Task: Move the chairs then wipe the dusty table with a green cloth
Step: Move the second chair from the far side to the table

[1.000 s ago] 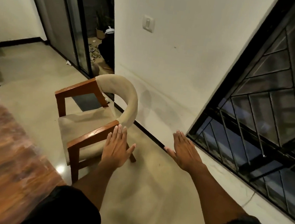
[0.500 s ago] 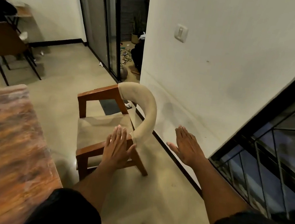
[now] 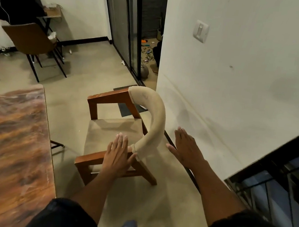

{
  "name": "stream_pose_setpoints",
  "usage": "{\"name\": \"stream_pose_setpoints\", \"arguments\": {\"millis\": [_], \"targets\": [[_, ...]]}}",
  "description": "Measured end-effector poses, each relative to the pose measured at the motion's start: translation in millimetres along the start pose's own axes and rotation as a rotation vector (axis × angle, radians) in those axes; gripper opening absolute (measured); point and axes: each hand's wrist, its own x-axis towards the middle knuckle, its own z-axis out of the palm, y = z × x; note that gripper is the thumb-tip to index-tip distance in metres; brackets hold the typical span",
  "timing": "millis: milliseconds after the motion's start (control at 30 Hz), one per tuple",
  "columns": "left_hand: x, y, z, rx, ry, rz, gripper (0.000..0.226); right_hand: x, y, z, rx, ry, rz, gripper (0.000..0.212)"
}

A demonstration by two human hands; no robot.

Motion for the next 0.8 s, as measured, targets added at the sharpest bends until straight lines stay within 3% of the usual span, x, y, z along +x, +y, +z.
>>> {"name": "stream_pose_setpoints", "arguments": {"millis": [100,233,367,433,533,633,700,800], "targets": [[23.8,5.1,6.6,0.012,-0.014,-0.011,0.089,26.2,16.6,6.3,0.025,-0.018,0.006,0.091],[67.1,7.9,20.9,-0.015,-0.054,-0.054,0.09,84.3,42.8,2.5,0.041,-0.044,-0.021,0.124],[110.1,20.0,33.5,-0.067,-0.117,-0.091,0.103,135.7,66.0,-15.7,0.016,-0.083,-0.038,0.136],[129.5,28.9,37.1,-0.089,-0.131,-0.087,0.115,160.0,78.0,-23.4,-0.003,-0.093,-0.042,0.138],[157.9,31.7,38.3,-0.094,-0.152,-0.096,0.092,196.4,90.0,-29.9,-0.01,-0.089,-0.03,0.133],[175.0,34.7,40.2,-0.103,-0.186,-0.119,0.089,222.9,98.7,-29.3,-0.018,-0.102,-0.064,0.127],[185.0,35.2,40.9,-0.127,-0.189,-0.131,0.099,238.4,100.2,-30.9,-0.036,-0.128,-0.098,0.128],[199.8,29.3,43.3,-0.181,-0.173,-0.176,0.134,263.9,94.6,-38.4,-0.049,-0.178,-0.126,0.125]]}}
